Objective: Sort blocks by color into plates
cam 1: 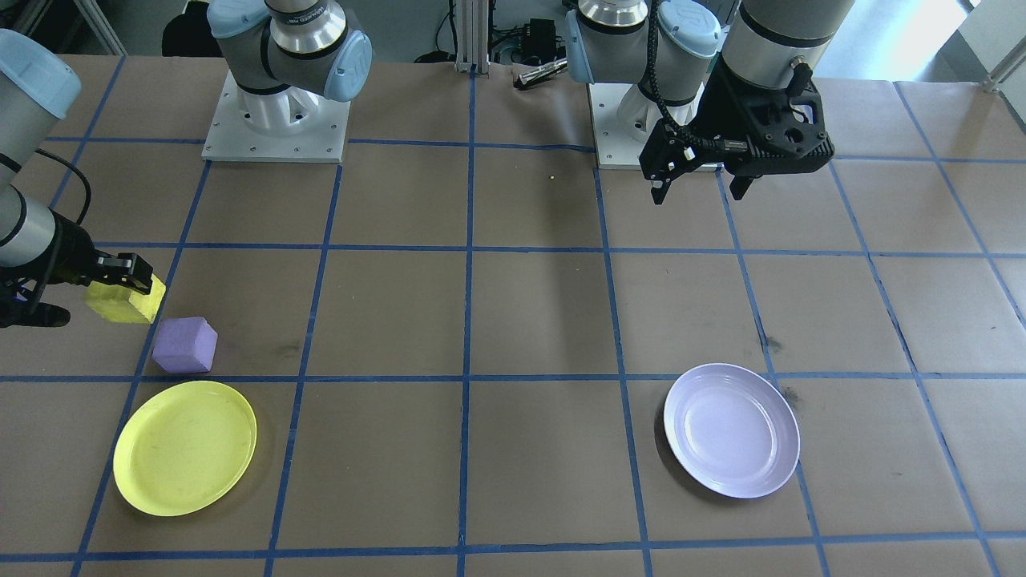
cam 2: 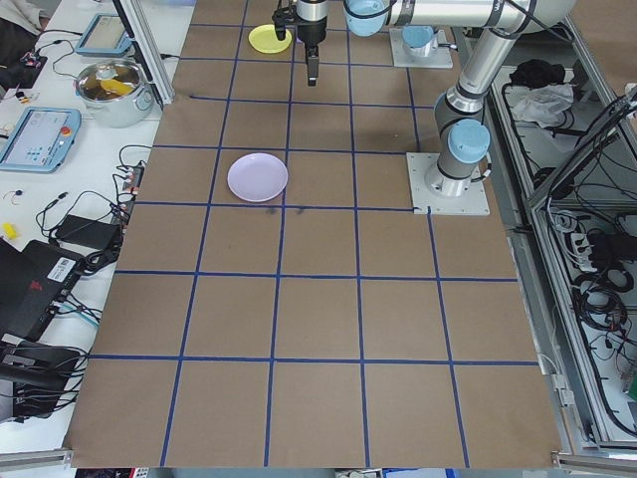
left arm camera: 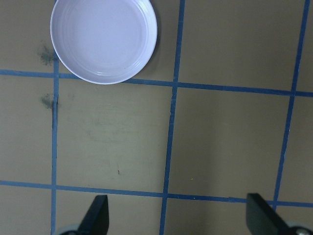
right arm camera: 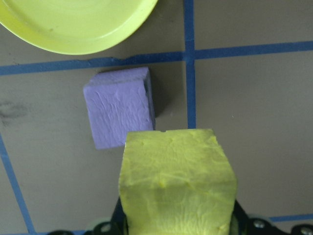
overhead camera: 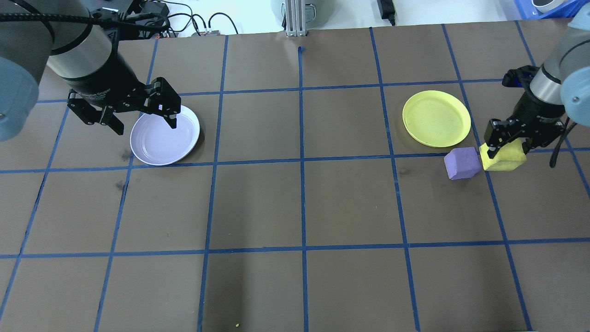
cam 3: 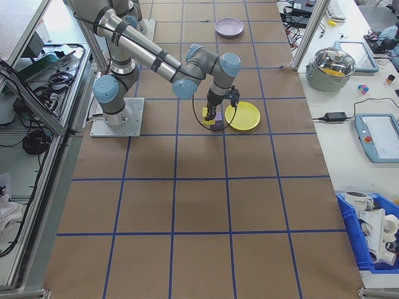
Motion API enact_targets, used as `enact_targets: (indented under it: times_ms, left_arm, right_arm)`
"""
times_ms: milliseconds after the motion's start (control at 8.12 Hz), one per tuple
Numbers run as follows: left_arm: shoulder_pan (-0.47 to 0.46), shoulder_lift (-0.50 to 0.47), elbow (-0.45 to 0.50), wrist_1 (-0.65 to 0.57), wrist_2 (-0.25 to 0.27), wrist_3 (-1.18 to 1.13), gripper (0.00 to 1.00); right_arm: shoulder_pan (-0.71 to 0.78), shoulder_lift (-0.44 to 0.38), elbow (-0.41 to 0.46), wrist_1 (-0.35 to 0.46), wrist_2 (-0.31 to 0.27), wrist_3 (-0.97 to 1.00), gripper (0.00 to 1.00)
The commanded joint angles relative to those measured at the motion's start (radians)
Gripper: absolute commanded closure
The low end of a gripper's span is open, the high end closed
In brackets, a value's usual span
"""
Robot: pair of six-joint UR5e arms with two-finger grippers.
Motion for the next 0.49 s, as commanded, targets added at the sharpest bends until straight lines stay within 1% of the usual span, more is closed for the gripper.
enact_targets:
  times_ms: [0, 123, 246, 370]
  left_arm:
    - [0.0, -0.003, -0.001, 0.0, 0.001, 0.0, 0.0]
    - [0.0, -0.005, -0.001, -0.003, -0.004, 0.0, 0.0]
    - [0.0, -0.005, -0.001, -0.001, -0.004, 0.0, 0.0]
    - [0.0, -0.005, -0.001, -0.003, -0.006, 0.0, 0.0]
  right_arm:
    - [0.129, 0.137, -0.203, 0.014, 0.011, 0.145, 0.32]
    - [0.166, 0.215, -0.292, 0.017, 0.002, 0.165, 0.32]
    - [0.175, 0.278, -0.351, 0.016, 0.014, 0.167, 0.32]
    - [0.183, 0.335, -0.383, 0.008, 0.016, 0.178, 0.32]
